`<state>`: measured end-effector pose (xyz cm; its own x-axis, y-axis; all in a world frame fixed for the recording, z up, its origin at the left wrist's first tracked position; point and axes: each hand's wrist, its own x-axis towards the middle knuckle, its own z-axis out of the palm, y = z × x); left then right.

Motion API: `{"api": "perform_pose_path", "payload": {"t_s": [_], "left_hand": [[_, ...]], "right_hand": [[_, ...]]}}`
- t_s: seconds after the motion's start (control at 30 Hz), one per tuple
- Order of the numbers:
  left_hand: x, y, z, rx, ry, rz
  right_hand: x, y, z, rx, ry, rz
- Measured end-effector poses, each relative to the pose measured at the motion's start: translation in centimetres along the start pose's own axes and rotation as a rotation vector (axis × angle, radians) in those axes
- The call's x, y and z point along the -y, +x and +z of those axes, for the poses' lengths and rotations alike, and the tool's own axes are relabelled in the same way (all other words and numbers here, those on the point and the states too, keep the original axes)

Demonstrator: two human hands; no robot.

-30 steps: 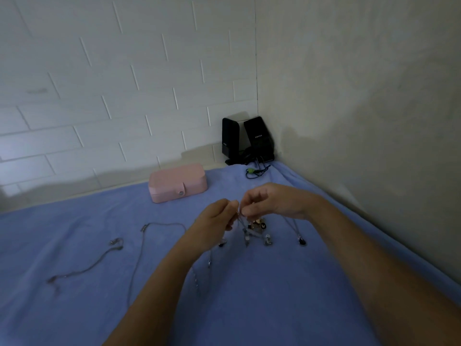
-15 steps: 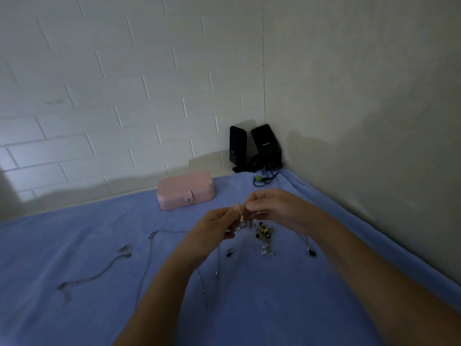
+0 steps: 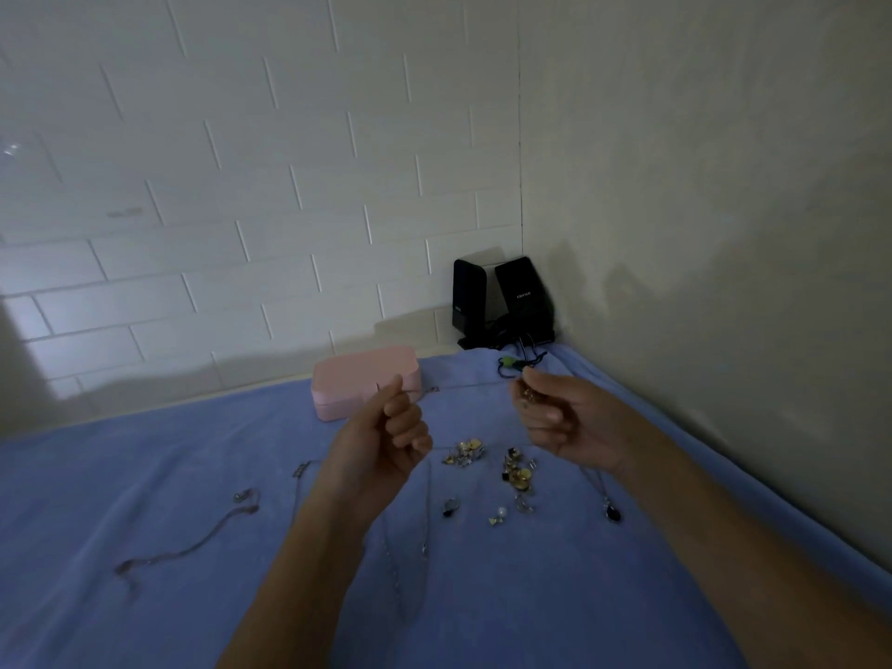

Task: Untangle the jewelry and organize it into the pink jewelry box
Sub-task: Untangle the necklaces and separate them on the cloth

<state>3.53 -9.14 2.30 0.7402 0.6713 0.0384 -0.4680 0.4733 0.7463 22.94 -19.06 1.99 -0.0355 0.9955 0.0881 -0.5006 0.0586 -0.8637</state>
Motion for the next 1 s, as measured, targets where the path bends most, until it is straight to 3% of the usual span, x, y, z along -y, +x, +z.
{"api": "perform_pose_path", "payload": {"t_s": [0.27,0.4,0.53,0.7,0.8,0.87,1.0], "left_hand": [[0.0,-0.6,0.2,0.018,0.079,-0.059],[-0.2,-0.6,0.1,0.014,0.073,-0.045],[-0.6,-0.4,-0.4,0.001,0.182,0.037],[-0.4,-0.9,-0.1,0.056,0.459,0.086],[-0.4,-0.6,-0.3,0.072,0.386,0.124],[-0.8,-0.5,-0.6,0.089,0.319,0.142],[-1.1,-0.7,-0.8,0.087,0.414,0.162]], "right_hand": [[-0.2,0.3,0.3,0.036,0.070,-0.064],[0.2,-0.1,0.4,-0.039,0.008,-0.081],[0.3,-0.2,0.8,-0.126,-0.186,-0.045],[-0.1,-0.5,1.0,0.019,-0.276,0.006],[0.2,-0.6,1.0,0.009,-0.414,0.031],[0.0,-0.6,0.9,-0.062,-0.631,0.056],[-1.0,-0.5,0.8,-0.176,-0.914,0.065]]}}
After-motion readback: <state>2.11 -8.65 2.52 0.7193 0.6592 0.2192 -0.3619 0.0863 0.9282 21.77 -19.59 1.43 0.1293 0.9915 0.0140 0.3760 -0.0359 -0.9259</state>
